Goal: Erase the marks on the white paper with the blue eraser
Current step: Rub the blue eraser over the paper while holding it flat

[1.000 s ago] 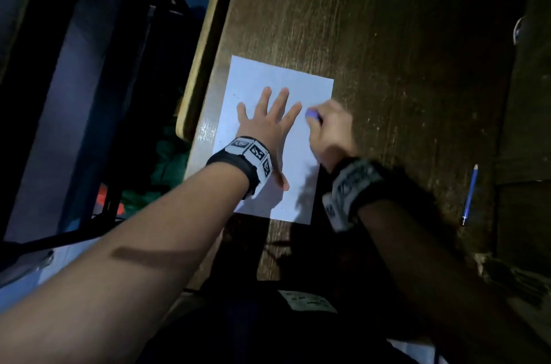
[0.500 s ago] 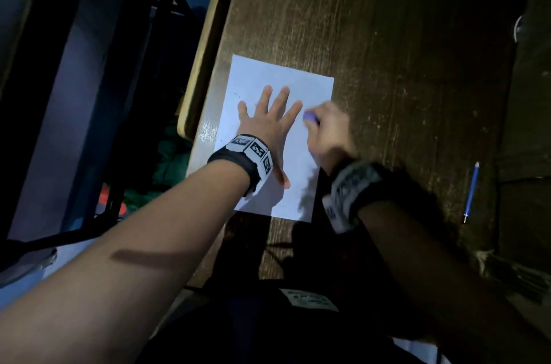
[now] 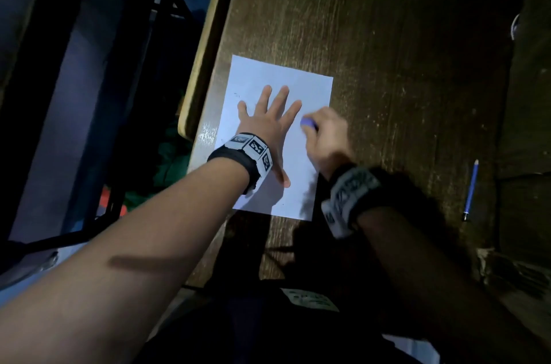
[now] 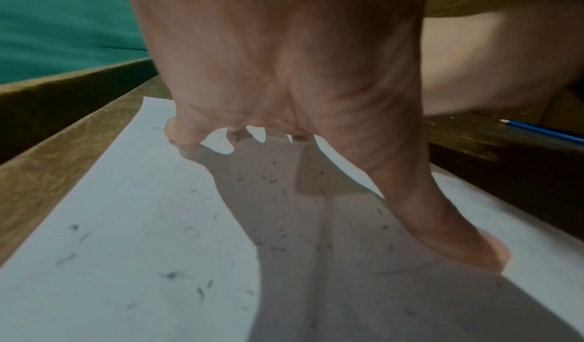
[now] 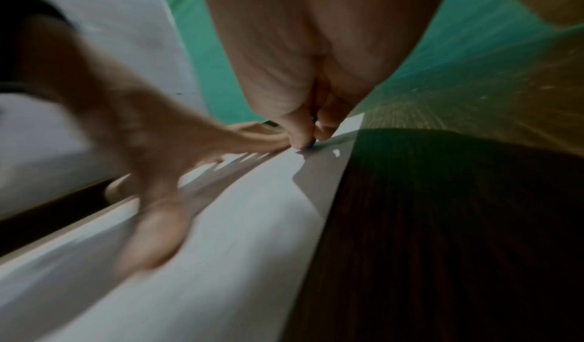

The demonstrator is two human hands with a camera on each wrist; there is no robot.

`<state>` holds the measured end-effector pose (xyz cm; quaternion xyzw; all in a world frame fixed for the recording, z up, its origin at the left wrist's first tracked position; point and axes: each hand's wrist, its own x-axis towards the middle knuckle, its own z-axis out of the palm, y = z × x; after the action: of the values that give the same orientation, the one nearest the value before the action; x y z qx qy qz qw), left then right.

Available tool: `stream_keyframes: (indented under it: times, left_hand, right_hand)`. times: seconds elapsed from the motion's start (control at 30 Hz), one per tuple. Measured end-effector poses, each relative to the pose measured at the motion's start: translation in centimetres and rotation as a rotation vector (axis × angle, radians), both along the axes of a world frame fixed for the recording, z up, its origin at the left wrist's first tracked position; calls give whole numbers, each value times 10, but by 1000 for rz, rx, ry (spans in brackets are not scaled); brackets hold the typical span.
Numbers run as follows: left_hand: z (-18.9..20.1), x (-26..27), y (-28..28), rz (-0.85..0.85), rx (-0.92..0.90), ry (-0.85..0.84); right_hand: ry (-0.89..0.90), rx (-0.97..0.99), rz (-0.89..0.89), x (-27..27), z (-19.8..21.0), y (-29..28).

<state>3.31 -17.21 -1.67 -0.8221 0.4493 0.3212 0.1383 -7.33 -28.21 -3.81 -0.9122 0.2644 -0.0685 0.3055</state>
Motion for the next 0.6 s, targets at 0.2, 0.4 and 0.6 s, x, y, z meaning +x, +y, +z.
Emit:
stream_keyframes:
  times: [0.2,0.4,0.6]
  left_hand:
    - [4,4,10,-30,-77,17]
    - [-3,14,87,-7,-289,99]
    - [-18,9,112,52,-311,108]
  right_hand:
    - [66,68,186,-97,6,56]
    - [84,161,61,-89,5,50]
    - [-99,173,122,-29,6,60]
